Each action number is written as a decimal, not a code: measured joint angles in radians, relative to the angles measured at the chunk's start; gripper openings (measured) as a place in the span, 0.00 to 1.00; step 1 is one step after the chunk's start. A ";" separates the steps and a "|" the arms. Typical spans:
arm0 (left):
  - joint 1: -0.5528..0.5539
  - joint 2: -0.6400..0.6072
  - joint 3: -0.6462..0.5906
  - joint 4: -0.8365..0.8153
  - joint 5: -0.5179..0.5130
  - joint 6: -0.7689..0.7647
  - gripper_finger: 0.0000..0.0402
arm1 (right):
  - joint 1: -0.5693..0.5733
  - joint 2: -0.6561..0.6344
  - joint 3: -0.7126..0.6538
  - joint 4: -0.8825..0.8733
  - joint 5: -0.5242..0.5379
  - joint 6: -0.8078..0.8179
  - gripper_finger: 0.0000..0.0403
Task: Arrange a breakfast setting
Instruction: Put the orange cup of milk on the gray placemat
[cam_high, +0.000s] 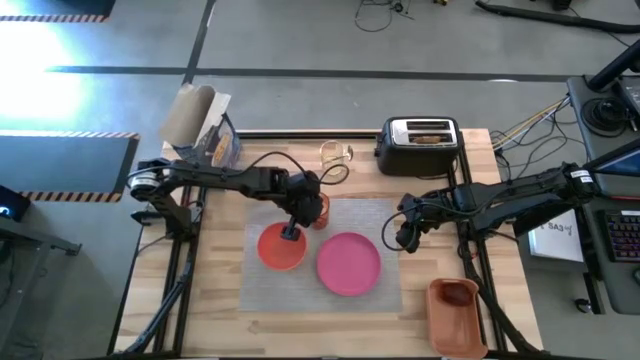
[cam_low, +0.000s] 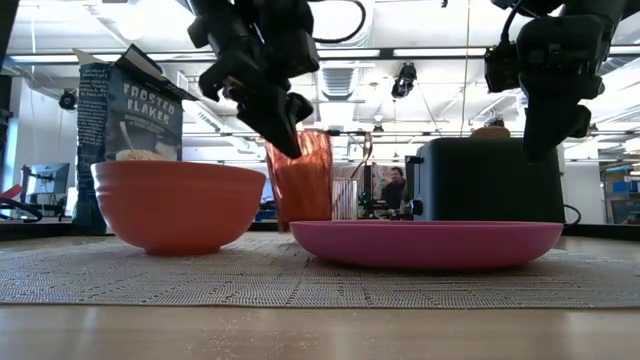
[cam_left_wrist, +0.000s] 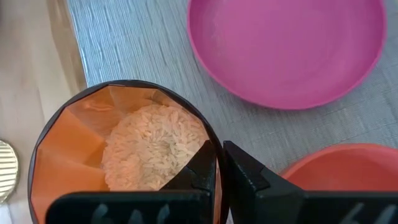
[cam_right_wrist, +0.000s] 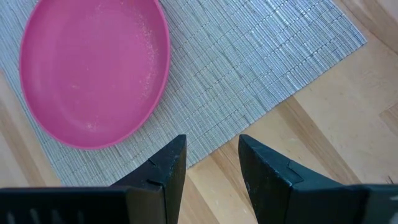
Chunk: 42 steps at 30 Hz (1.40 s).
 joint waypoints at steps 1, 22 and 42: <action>0.000 0.001 0.000 -0.002 -0.002 0.001 0.01 | 0.000 0.000 0.000 0.000 0.000 0.000 0.34; -0.001 0.004 0.000 -0.032 -0.072 0.001 0.01 | 0.000 0.000 0.000 0.000 0.000 0.000 0.34; -0.002 0.028 0.000 -0.029 -0.063 -0.021 0.03 | 0.000 0.000 0.000 0.000 0.000 0.000 0.34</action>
